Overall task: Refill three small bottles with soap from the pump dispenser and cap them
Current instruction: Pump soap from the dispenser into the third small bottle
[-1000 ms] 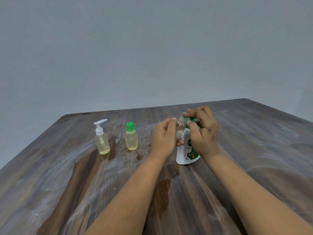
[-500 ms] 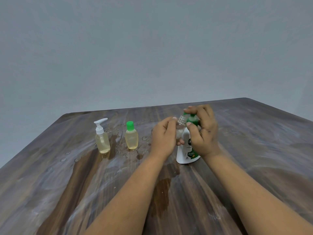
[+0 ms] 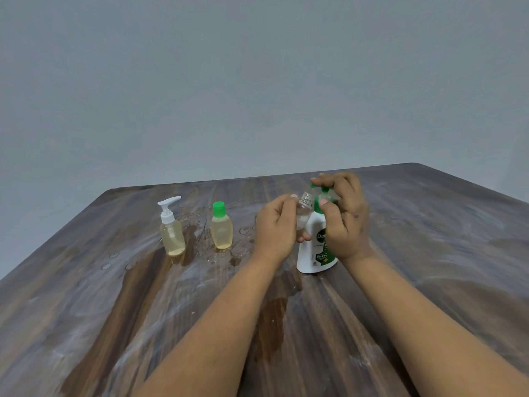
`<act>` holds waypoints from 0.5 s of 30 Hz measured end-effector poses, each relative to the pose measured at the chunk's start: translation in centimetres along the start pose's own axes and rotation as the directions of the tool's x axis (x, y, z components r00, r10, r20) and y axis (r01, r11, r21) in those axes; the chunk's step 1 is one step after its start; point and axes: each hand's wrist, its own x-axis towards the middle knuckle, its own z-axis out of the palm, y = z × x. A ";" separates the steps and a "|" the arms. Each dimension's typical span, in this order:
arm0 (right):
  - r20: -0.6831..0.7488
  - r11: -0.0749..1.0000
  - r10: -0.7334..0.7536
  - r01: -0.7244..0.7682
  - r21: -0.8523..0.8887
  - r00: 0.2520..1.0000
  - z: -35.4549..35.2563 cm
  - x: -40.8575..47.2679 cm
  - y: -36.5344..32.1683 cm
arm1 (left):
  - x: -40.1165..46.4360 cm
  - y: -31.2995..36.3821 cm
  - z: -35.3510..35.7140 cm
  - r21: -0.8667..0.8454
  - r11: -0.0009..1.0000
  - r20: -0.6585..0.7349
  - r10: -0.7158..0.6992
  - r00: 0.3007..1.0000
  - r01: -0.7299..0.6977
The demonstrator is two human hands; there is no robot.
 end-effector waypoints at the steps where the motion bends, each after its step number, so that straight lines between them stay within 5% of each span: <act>1: -0.004 1.000 0.008 -0.008 0.007 1.000 0.0 0.0 0.0 | 0.0 0.0 0.0 0.004 1.000 -0.002 0.004 1.000 -0.004; 15: -0.019 0.997 0.039 -0.038 0.060 0.999 0.2 0.0 0.3 | 0.2 -0.4 0.0 0.033 0.999 0.008 0.017 1.000 -0.017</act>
